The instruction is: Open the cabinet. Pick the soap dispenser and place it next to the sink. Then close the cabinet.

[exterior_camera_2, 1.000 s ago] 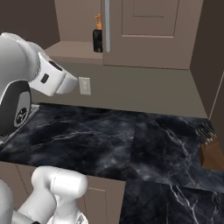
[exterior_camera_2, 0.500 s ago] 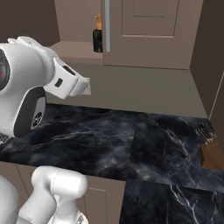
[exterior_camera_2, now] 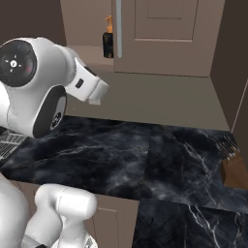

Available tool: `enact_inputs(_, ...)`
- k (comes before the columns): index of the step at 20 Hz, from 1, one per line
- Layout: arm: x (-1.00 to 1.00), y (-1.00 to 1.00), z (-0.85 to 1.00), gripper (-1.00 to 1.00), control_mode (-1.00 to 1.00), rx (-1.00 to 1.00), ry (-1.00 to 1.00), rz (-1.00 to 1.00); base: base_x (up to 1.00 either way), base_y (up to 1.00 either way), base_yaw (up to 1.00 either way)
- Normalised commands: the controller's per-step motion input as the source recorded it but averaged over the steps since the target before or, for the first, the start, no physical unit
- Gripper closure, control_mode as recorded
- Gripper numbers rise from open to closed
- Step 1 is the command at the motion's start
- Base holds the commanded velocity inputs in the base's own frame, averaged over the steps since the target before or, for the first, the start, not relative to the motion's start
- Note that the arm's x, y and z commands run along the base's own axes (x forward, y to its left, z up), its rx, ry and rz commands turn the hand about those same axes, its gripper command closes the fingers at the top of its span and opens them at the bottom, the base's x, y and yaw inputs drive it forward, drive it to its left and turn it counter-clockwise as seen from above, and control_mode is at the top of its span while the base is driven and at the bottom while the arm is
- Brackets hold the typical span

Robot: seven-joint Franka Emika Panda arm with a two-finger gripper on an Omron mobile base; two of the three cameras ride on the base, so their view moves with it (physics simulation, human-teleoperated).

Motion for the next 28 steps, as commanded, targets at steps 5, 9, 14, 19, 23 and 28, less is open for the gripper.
enact_inputs(5, 0.44, 0.0, 0.0, -1.0, -1.0, 0.0, 0.15, 0.0, 0.0, 0.0, 0.0)
enact_inputs(9, 0.49, 0.0, 0.0, -1.0, -1.0, 0.09, 0.0, 0.0, 0.0, 0.0, 0.0)
enact_inputs(14, 0.51, 0.0, 0.0, -1.0, -1.0, 0.15, 0.0, 0.0, 0.0, 0.0, 0.0)
enact_inputs(19, 0.44, 0.0, 0.01, -1.0, -1.0, 0.12, 0.0, 0.0, 0.0, 0.0, 0.0)
enact_inputs(23, 0.11, -0.04, 0.0, -1.0, -1.0, 0.03, -0.03, 0.0, 0.0, 0.0, 0.0)
enact_inputs(28, 0.09, -0.07, -0.03, -1.0, -1.0, 0.0, -0.12, 0.03, 0.0, 0.0, 0.0)
